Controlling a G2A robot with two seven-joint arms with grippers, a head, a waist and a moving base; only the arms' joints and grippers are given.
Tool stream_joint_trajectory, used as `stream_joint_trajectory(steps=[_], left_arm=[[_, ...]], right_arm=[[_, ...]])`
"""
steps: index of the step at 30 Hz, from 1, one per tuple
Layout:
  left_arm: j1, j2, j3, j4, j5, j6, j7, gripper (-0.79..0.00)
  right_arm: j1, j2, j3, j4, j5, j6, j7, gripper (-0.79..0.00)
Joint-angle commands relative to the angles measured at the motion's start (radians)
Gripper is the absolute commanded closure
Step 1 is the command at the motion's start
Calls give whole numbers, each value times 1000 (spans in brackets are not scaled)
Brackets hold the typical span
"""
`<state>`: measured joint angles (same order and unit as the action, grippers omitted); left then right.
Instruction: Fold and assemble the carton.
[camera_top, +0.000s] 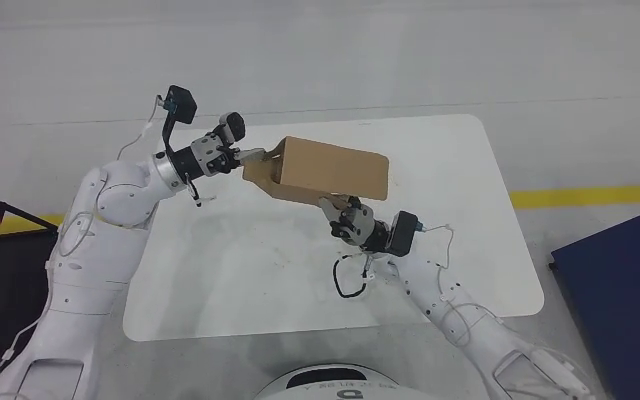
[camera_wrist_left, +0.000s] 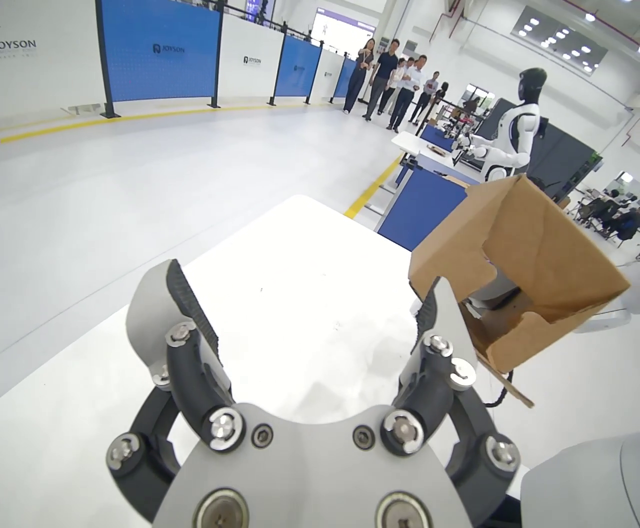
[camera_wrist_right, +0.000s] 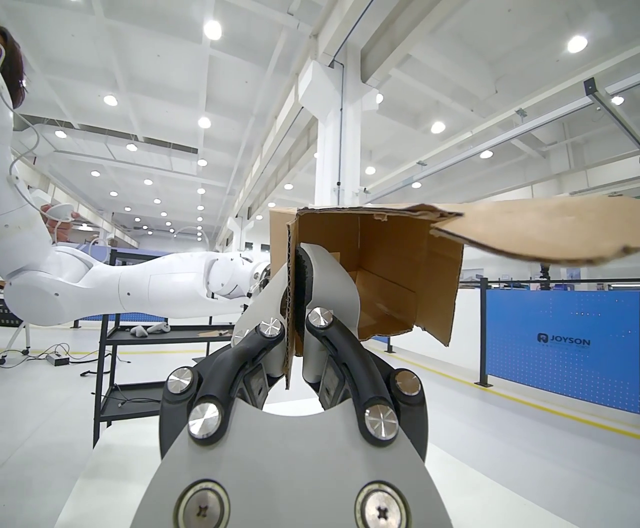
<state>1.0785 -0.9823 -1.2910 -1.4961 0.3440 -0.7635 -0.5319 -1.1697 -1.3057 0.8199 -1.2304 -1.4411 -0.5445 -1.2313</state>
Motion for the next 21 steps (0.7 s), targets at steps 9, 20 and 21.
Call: stream_joint_trajectory(steps=[9, 20, 21], left_arm=[[-20, 3, 8, -9, 24, -33, -23, -785], [-37, -1, 27, -5, 45, -9, 7, -785], [-39, -2, 33, -4, 42, 4, 11, -785]], right_arm=[[6, -6, -1, 4, -4, 5, 15, 0], [8, -11, 3, 14, -1, 8, 25, 0], [8, -11, 3, 15, -1, 8, 25, 0]])
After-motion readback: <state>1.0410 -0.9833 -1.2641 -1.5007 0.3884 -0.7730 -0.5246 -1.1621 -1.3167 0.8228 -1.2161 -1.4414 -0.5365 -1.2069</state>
